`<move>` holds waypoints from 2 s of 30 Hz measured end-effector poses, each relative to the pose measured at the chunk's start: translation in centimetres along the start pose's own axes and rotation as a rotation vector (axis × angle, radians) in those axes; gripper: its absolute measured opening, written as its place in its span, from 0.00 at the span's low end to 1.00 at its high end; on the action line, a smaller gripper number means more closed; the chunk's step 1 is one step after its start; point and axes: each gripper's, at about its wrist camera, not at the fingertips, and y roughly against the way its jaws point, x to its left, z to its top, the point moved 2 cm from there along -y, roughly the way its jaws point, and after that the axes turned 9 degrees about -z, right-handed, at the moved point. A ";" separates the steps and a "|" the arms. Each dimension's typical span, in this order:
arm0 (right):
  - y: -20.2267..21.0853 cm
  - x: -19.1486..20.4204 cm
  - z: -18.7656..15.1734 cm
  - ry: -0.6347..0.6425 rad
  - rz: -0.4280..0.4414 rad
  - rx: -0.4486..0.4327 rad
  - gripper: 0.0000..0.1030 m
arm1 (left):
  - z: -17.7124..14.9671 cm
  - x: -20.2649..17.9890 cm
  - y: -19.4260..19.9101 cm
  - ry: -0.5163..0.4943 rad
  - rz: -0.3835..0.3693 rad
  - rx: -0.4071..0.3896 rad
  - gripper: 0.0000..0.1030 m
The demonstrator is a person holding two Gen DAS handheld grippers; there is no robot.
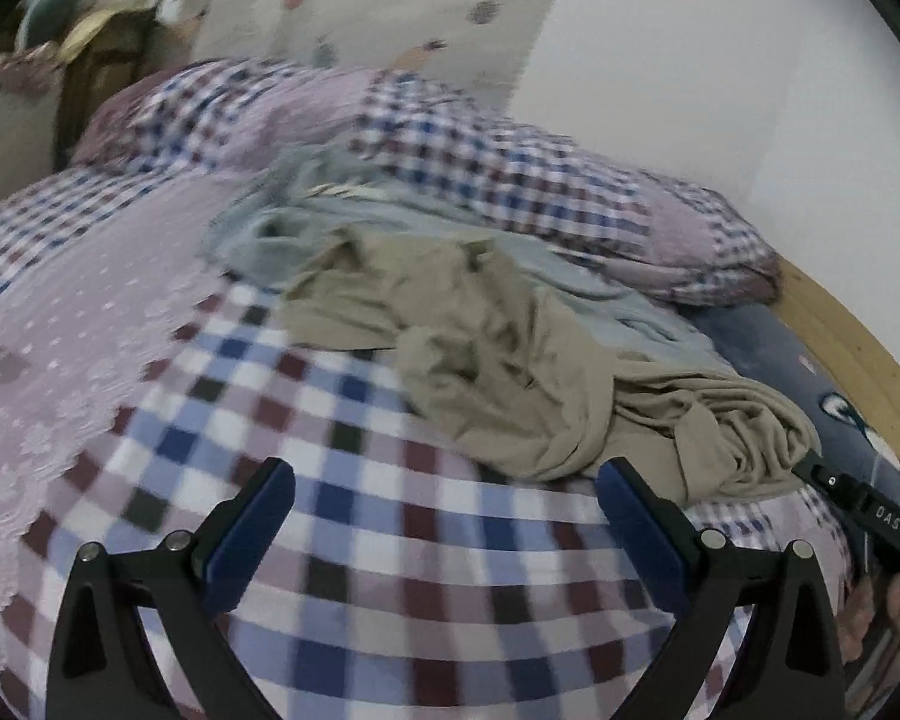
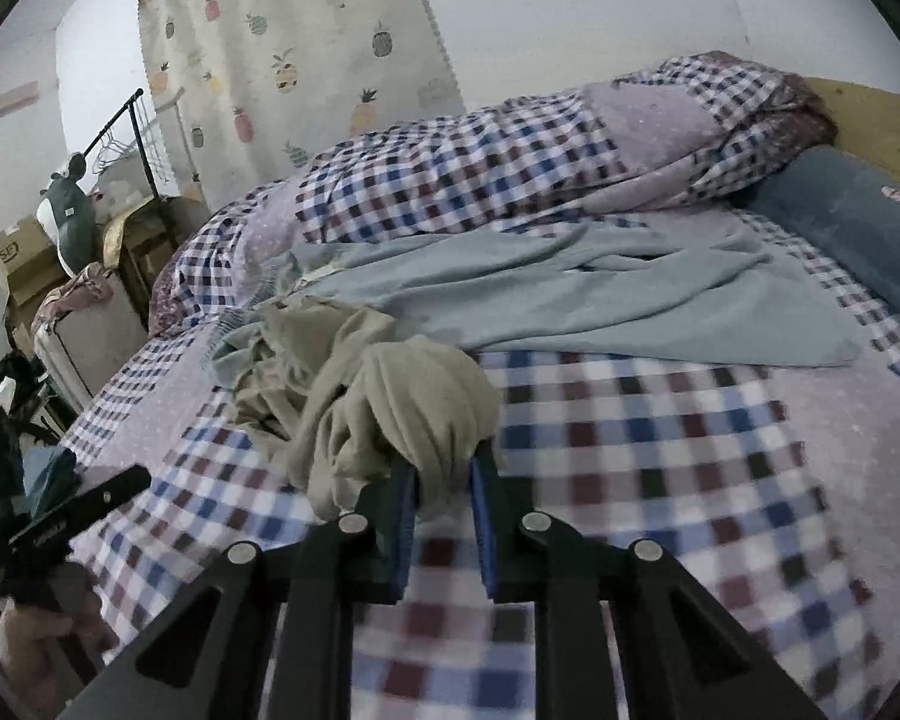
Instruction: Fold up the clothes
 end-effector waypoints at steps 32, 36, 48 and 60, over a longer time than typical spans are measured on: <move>-3.9 -6.2 -4.9 -0.075 0.027 0.190 0.23 | -4.8 -12.1 -9.7 -0.318 -0.051 0.187 0.63; -4.1 -6.0 -4.9 -0.051 0.013 0.183 0.23 | -4.7 -12.1 -11.2 -0.330 -0.013 0.224 0.44; -4.6 -6.0 -4.9 -0.024 -0.006 0.175 0.23 | -3.0 -10.6 -9.9 -0.243 0.028 0.156 0.10; -4.6 -6.4 -5.0 -0.015 -0.025 0.173 0.31 | 1.6 -6.3 -0.2 -0.038 0.050 -0.116 0.09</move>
